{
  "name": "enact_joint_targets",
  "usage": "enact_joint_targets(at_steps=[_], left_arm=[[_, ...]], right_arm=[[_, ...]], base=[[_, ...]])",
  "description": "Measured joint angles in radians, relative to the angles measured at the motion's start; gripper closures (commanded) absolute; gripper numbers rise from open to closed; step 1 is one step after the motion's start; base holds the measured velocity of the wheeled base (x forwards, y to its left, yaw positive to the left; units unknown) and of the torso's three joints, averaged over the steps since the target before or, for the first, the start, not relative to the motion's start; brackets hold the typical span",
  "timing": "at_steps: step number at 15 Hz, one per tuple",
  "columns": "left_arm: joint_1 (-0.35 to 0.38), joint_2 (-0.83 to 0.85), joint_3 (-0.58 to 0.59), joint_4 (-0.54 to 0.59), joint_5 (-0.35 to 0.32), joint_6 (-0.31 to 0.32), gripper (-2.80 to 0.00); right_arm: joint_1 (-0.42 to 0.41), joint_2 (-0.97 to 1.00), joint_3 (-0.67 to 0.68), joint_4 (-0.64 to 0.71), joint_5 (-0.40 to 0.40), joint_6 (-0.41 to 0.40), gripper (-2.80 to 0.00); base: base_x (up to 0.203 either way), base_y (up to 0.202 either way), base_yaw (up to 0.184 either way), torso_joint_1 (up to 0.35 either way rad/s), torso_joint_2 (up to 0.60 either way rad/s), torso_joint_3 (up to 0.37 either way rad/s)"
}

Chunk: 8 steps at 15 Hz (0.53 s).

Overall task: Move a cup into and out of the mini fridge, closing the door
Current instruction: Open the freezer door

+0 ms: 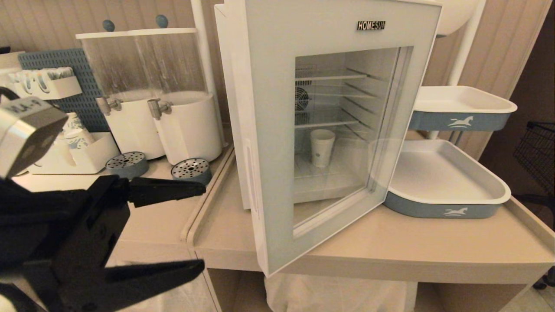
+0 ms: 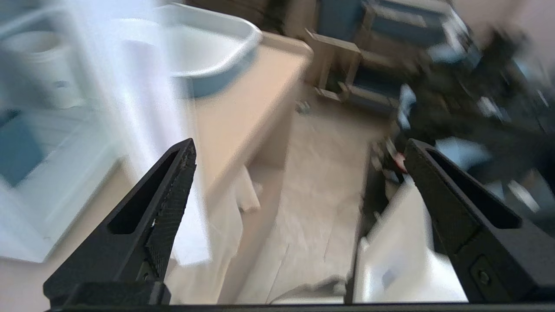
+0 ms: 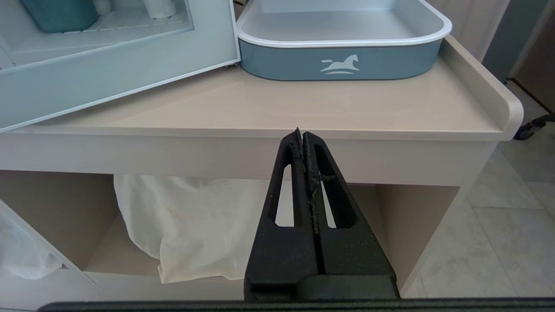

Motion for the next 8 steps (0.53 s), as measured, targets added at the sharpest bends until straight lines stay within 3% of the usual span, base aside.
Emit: enact_joint_targets(at_steps=[4,8], left_arm=[[0.027,0.107,-0.004,-0.175,0.001,-0.126,-2.8],[-0.004,0.217,-0.059,-0.19,-0.013,-0.138,-2.8]], right_arm=[[0.001,0.0,0.0,0.0,0.0,0.0,0.0],[0.0,0.0,0.0,0.0,0.0,0.0,0.0]], base=[[0.0,0.0,0.0,0.0,0.0,0.0],[0.0,0.0,0.0,0.0,0.0,0.0]])
